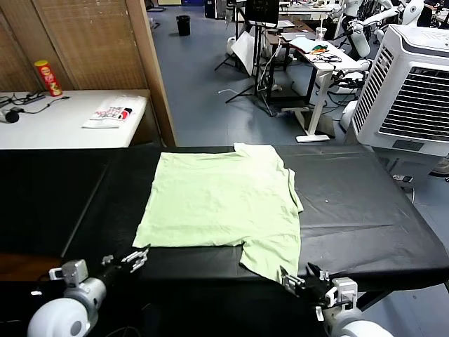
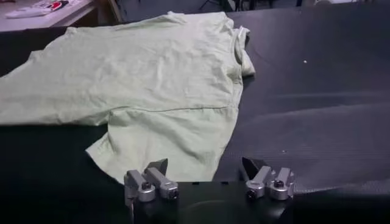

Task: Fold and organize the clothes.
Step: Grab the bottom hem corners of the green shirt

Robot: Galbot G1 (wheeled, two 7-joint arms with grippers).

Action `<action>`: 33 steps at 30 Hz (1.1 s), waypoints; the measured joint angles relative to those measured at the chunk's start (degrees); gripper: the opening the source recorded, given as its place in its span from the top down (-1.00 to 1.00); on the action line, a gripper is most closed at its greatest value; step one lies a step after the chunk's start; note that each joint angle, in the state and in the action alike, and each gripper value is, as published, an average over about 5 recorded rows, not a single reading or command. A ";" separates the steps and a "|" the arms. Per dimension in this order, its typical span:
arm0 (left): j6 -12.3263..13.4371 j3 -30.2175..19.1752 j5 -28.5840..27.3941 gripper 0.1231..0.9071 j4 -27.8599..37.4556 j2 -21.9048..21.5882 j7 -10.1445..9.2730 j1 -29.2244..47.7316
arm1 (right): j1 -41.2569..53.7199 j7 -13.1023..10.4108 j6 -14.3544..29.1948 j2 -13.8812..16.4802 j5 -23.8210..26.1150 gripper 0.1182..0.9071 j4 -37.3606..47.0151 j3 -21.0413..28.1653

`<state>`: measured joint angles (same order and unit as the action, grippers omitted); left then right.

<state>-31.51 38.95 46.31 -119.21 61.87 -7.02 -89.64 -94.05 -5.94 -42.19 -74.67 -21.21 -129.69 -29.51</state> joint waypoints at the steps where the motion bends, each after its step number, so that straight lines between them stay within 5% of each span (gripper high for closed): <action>1: -0.03 -0.04 -0.30 -0.72 0.10 0.02 0.24 0.07 | -0.02 -0.07 0.00 -0.05 0.04 -0.70 0.04 0.02; 5: 0.06 -0.19 -1.73 -0.72 0.65 0.26 0.94 0.46 | -0.16 -0.41 0.04 -0.39 0.17 -0.46 0.30 0.19; 11: 0.58 -0.34 -2.74 -0.65 1.52 0.44 0.91 0.61 | -0.42 -1.09 0.12 -0.94 0.19 0.36 0.83 0.60; 16: 1.32 -0.59 -3.46 -0.03 2.04 0.67 1.28 0.43 | -1.05 -1.65 0.12 -1.40 0.14 0.92 0.32 0.85; 23: 1.96 -1.13 -4.88 0.88 1.13 1.30 1.83 -0.32 | -3.10 -2.50 -0.06 -1.65 0.11 0.99 -2.30 -0.33; 33: 2.19 0.33 -5.62 0.99 -4.12 2.53 -0.10 -4.58 | -8.56 -0.67 -0.08 -0.75 -0.48 0.99 -7.99 -4.80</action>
<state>-29.32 39.28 40.69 -123.34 64.40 -7.13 -94.22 -102.61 -6.61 -42.27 -75.43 -21.70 -137.67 -34.30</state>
